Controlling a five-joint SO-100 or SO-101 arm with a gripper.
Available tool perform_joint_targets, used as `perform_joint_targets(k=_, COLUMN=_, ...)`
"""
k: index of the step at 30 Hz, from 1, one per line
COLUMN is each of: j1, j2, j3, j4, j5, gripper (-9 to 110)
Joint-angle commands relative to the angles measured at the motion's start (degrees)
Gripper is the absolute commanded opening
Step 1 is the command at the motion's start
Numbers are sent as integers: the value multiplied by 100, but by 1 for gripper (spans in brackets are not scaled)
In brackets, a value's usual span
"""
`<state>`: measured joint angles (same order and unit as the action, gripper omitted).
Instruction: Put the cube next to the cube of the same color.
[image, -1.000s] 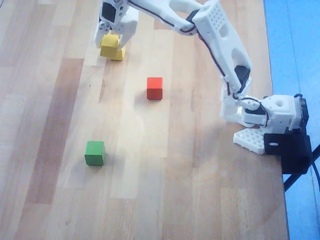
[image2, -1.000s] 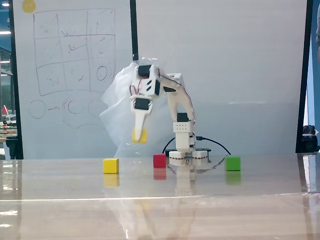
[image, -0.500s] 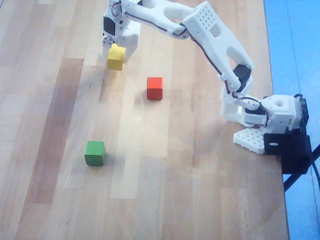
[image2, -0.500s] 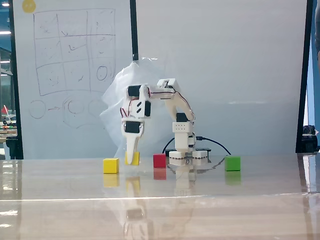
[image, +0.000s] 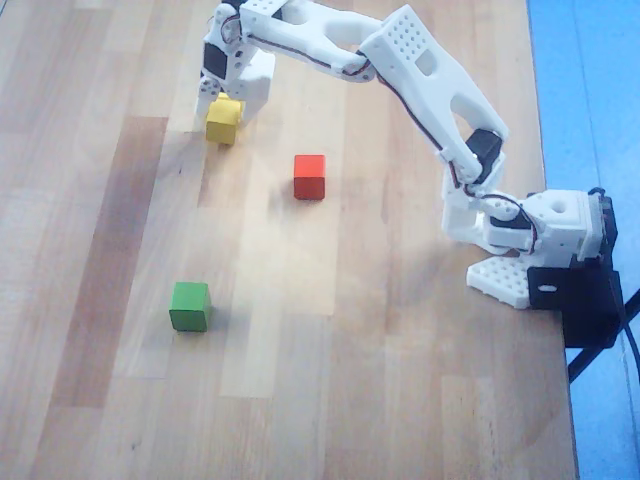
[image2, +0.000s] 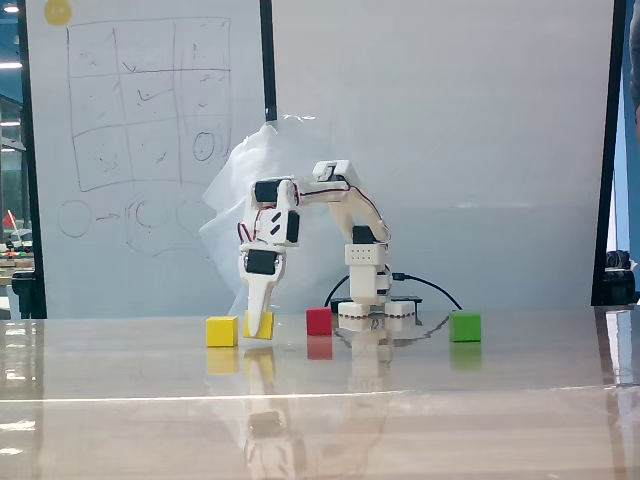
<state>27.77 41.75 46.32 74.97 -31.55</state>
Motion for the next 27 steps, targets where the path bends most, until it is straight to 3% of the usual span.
perform_joint_targets(k=1, j1=53, j2=185, j3=-563, j4=-53, j5=-193, gripper=9)
perform_joint_targets(k=8, j1=167, j2=343, j3=-615, j4=237, j5=-308, gripper=33)
perform_joint_targets(k=13, j1=255, j2=1178, j3=-589, j4=659, j5=-264, gripper=42)
perform_joint_targets(k=21, j1=176, j2=2777, j3=-527, j4=1397, j5=105, gripper=36)
perform_joint_targets(k=27, j1=-62, j2=4315, j3=413, j4=1477, j5=1362, gripper=16)
